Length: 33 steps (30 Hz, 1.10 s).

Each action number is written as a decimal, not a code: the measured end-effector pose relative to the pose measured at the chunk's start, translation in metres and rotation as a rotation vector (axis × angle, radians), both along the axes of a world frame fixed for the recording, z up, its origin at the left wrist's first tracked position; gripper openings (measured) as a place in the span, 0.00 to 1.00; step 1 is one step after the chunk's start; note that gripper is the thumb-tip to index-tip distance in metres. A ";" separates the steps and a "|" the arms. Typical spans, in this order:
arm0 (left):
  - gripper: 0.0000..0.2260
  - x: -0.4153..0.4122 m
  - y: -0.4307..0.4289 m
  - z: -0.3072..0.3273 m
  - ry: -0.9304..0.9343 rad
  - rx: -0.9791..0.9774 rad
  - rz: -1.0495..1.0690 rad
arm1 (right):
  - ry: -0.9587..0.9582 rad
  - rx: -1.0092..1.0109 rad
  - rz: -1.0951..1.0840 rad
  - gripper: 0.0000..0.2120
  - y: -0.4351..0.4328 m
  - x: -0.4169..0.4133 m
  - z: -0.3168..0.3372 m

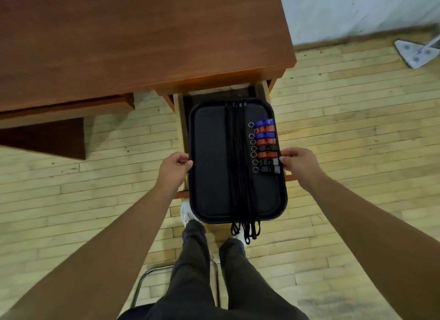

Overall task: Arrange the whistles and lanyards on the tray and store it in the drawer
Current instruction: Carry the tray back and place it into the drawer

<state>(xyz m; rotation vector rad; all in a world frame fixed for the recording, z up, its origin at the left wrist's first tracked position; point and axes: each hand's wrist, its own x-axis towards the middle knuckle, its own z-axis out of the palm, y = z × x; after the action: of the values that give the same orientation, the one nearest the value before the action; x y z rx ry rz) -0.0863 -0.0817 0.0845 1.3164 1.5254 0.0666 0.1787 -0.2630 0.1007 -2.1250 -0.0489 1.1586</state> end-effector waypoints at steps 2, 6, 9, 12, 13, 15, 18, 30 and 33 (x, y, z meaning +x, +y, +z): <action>0.08 0.000 0.004 -0.009 -0.001 -0.008 0.019 | 0.008 -0.005 -0.006 0.08 0.006 0.001 -0.008; 0.07 0.009 0.017 -0.023 -0.007 0.011 0.053 | -0.048 0.016 0.009 0.08 0.025 0.006 -0.023; 0.07 0.019 0.028 -0.035 -0.005 0.036 0.053 | -0.086 0.007 0.007 0.07 0.043 0.013 -0.037; 0.08 0.030 0.039 -0.046 0.000 0.057 0.060 | -0.097 0.002 -0.003 0.07 0.061 0.024 -0.047; 0.09 0.033 0.043 -0.050 -0.003 0.063 0.065 | -0.105 0.010 -0.003 0.07 0.067 0.027 -0.050; 0.10 0.041 0.050 -0.057 -0.002 0.076 0.079 | -0.129 0.024 0.006 0.07 0.079 0.034 -0.053; 0.09 0.052 0.060 -0.067 0.014 0.097 0.107 | -0.161 0.021 0.016 0.08 0.096 0.041 -0.058; 0.24 0.083 0.068 -0.099 -0.190 -0.058 0.300 | -0.368 -0.089 0.064 0.11 0.135 0.036 -0.090; 0.26 0.084 0.065 -0.110 -0.230 -0.106 0.329 | -0.413 -0.129 0.096 0.12 0.137 0.032 -0.095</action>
<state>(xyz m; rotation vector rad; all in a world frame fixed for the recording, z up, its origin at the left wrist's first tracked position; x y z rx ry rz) -0.0021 -0.0170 -0.0254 0.9301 1.5105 0.3308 0.2106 -0.1265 0.0059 -2.4701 -0.2727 0.7742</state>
